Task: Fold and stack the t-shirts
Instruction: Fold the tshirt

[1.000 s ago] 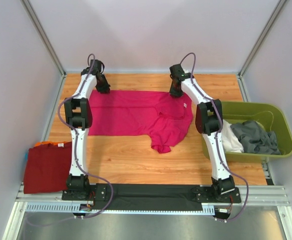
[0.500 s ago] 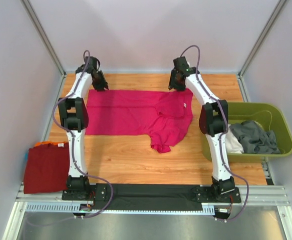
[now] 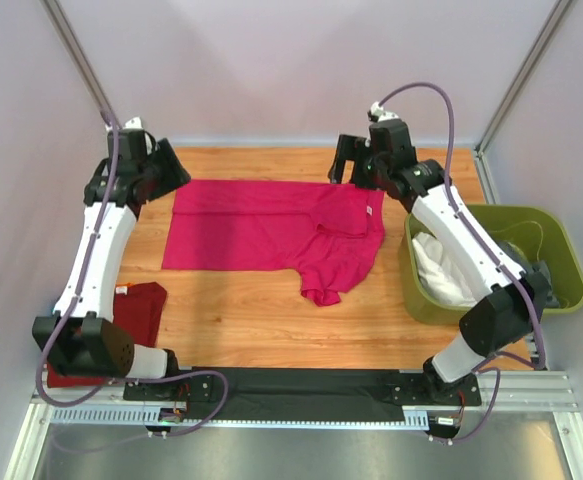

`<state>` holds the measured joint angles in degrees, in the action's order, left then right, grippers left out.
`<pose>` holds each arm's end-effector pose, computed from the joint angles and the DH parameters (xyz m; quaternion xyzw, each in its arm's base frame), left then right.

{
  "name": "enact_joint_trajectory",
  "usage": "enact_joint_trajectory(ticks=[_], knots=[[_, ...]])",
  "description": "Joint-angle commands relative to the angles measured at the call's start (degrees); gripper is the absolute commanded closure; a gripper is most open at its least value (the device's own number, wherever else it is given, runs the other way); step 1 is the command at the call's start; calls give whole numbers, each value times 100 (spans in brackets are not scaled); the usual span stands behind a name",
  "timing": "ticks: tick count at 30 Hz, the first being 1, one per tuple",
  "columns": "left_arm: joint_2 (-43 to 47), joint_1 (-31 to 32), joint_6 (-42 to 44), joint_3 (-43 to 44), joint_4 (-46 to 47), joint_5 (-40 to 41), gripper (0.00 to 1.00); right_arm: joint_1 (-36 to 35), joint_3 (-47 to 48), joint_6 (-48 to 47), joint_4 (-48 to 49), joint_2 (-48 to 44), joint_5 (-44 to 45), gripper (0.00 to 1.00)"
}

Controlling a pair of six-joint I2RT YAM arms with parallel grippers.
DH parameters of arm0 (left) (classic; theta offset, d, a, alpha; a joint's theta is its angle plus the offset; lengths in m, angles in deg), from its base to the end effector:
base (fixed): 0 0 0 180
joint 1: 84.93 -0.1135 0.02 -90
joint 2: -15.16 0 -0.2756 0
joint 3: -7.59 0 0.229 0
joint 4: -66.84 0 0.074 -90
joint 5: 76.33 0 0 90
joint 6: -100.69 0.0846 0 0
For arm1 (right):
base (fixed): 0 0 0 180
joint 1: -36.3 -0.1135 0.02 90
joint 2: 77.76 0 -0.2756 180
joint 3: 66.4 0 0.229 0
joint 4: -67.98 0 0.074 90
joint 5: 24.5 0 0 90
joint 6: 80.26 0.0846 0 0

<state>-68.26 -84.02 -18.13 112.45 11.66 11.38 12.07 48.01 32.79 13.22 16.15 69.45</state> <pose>0.3333 -0.0087 0.3829 -0.2035 0.8580 -0.1380 0.4511 0.3528 0.1524 0.3795 0.0070 0.8836 0.1594 0.4402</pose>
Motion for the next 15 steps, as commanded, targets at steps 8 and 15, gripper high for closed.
enact_joint_trajectory(ticks=[8, 15], knots=[[2583, -20, -1045, -3059, -352, 219, 30, -64, -2414, 991, -208, -1163, -193, 0], [3060, -20, -1968, -4105, -493, 563, 23, -126, -3583, 1728, -349, -1682, -307, 0]])
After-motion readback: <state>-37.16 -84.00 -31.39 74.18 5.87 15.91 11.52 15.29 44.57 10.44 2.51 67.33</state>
